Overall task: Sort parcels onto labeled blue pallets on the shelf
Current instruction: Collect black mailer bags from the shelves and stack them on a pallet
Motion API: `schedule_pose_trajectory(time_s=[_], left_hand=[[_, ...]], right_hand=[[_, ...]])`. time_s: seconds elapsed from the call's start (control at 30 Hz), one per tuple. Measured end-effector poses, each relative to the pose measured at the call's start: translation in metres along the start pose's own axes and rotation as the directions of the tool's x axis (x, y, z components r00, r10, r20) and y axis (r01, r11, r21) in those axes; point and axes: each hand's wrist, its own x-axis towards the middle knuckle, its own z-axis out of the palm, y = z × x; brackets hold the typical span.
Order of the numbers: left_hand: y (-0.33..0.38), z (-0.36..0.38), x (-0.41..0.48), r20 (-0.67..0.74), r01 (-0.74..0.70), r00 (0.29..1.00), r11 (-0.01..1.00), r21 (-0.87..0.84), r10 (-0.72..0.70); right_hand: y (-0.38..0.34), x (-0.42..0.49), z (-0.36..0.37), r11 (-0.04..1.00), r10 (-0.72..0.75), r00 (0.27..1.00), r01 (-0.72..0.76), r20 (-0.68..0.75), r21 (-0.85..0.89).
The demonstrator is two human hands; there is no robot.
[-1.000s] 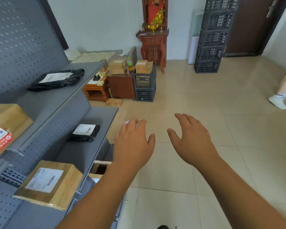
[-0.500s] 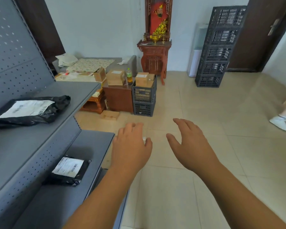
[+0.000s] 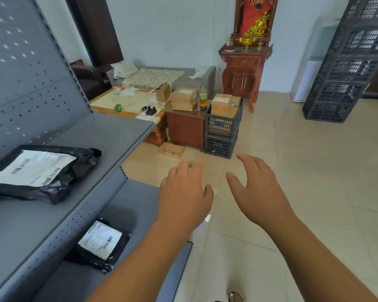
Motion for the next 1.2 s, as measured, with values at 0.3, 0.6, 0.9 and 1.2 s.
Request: schedule_pose_trajectory(time_s=[0.3, 0.6, 0.9, 1.2], left_hand=[[-0.030, -0.007, 0.059, -0.117, 0.342, 0.936, 0.937, 0.074, -0.332], [-0.064, -0.065, 0.025, -0.373, 0.635, 0.714, 0.773, -0.014, -0.593], [-0.150, -0.121, -0.007, -0.554, 0.742, 0.415, 0.621, -0.253, -0.722], [-0.210, -0.126, -0.031, -0.370, 0.776, 0.273, 0.431, -0.461, -0.888]], right_hand=[[-0.032, 0.127, 0.043, 0.918, -0.344, 0.916, 0.283, 0.205, 0.278], [-0.123, 0.150, 0.099, 0.724, -0.661, 0.673, 0.457, 0.332, 0.516], [-0.227, 0.150, 0.142, 0.652, -0.751, 0.535, 0.502, 0.387, 0.569], [-0.280, 0.150, 0.191, 0.679, -0.734, 0.474, 0.488, 0.486, 0.549]])
